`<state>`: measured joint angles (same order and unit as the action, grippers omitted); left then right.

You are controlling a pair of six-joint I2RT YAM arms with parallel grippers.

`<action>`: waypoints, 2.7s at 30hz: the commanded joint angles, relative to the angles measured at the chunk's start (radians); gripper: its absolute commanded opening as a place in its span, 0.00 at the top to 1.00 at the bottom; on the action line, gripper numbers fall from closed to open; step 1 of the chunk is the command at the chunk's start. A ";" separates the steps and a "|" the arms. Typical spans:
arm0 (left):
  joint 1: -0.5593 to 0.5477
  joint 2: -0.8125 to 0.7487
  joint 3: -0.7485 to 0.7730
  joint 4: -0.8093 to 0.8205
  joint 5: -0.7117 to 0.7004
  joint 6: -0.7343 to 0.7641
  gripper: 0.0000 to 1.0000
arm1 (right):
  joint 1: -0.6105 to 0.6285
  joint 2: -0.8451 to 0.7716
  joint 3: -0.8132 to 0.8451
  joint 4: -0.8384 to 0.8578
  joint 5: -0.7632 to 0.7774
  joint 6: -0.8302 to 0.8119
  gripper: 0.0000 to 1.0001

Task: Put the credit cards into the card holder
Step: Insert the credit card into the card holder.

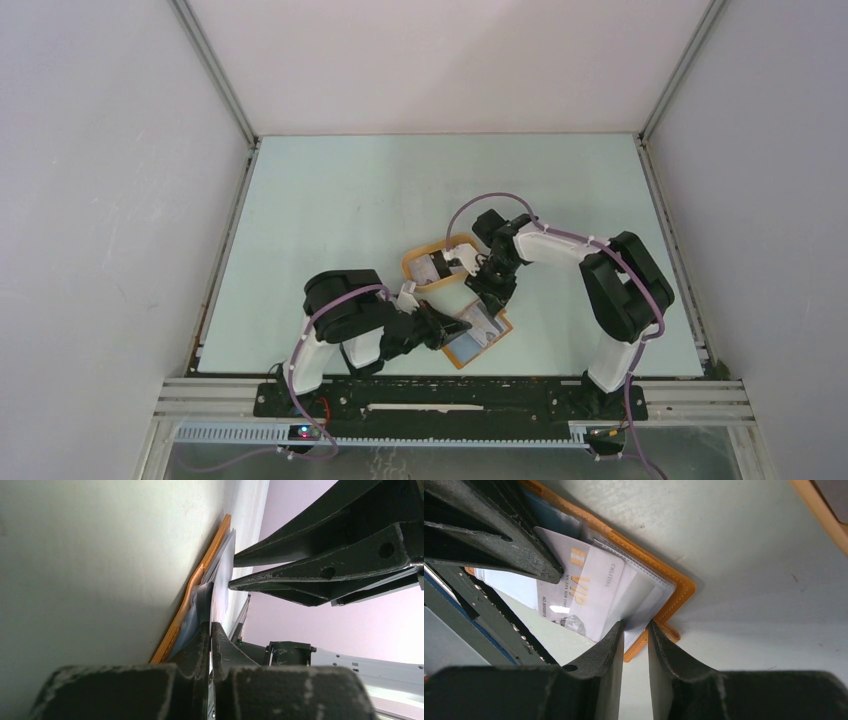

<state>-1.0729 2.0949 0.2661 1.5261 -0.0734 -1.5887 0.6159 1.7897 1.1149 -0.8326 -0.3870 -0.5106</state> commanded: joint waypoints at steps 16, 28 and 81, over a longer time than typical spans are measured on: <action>-0.009 0.114 0.007 -0.018 0.076 -0.079 0.73 | 0.030 -0.229 -0.051 0.087 -0.054 -0.001 0.65; -0.003 0.116 0.006 -0.013 0.076 -0.082 0.70 | 0.082 -0.432 -0.195 0.102 -0.268 -0.305 0.79; 0.008 0.149 0.012 -0.010 0.110 -0.072 0.67 | 0.394 -0.484 -0.498 0.509 0.299 -0.612 1.00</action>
<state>-1.0683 2.1120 0.2756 1.5330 -0.0731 -1.6379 1.0439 1.3418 0.5972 -0.2798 -0.1204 -1.1023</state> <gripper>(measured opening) 0.318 0.007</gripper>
